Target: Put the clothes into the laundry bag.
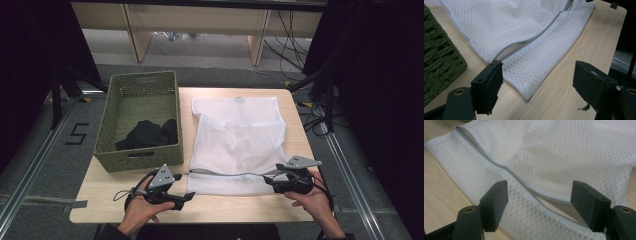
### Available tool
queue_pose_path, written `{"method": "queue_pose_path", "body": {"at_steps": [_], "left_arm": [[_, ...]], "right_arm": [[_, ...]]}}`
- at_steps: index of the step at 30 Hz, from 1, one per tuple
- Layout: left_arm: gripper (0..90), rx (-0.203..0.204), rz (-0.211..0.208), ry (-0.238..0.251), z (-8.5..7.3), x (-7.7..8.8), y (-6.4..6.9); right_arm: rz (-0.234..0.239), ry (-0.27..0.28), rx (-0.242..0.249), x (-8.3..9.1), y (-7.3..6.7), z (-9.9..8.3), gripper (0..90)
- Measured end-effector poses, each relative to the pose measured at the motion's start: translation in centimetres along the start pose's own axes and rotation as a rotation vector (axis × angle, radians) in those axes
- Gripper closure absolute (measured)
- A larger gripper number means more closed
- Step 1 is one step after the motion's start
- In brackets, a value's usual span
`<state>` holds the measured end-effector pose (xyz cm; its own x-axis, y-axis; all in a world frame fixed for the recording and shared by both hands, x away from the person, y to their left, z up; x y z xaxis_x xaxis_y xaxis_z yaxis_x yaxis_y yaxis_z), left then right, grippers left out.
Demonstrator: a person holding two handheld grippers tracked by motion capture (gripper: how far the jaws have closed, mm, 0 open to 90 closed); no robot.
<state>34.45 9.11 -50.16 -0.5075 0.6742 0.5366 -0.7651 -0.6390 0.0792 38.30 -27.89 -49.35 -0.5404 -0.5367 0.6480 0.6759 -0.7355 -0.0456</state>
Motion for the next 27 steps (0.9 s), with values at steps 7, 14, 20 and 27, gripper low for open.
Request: {"method": "queue_pose_path", "body": {"at_steps": [7, 14, 20, 27], "left_arm": [[23.5, 0.006, -0.001, 0.002, 0.1, -0.2, -0.1], [23.6, -0.011, 0.008, -0.022, 0.0, -0.2, -0.3], [23.4, -0.017, 0.001, -0.030, 0.0, -0.4, -0.5], [23.4, 0.003, -0.001, -0.025, 0.0, -0.6, -0.4]], "right_arm": [[0.002, -0.006, 0.014, -0.1, 0.3, -0.1, 31.1], [-0.009, -0.004, 0.028, -0.2, 0.4, 0.0, 31.3], [-0.028, -0.012, 0.022, -0.3, 0.7, 0.0, 31.5], [-0.060, -0.003, 0.026, -0.7, 1.5, 0.3, 32.3]]}}
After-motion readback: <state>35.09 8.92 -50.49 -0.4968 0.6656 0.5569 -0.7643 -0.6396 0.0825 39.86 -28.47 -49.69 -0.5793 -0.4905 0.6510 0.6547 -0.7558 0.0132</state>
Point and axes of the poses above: each handheld gripper's, and its own axes: x roughly backward along the jaws, z roughly out of its top, y roughly to its right, the point moved 4 cm from there along -x, roughly forward along the jaws, and after that the axes turned 3 degrees about z, right-handed, at the moved point
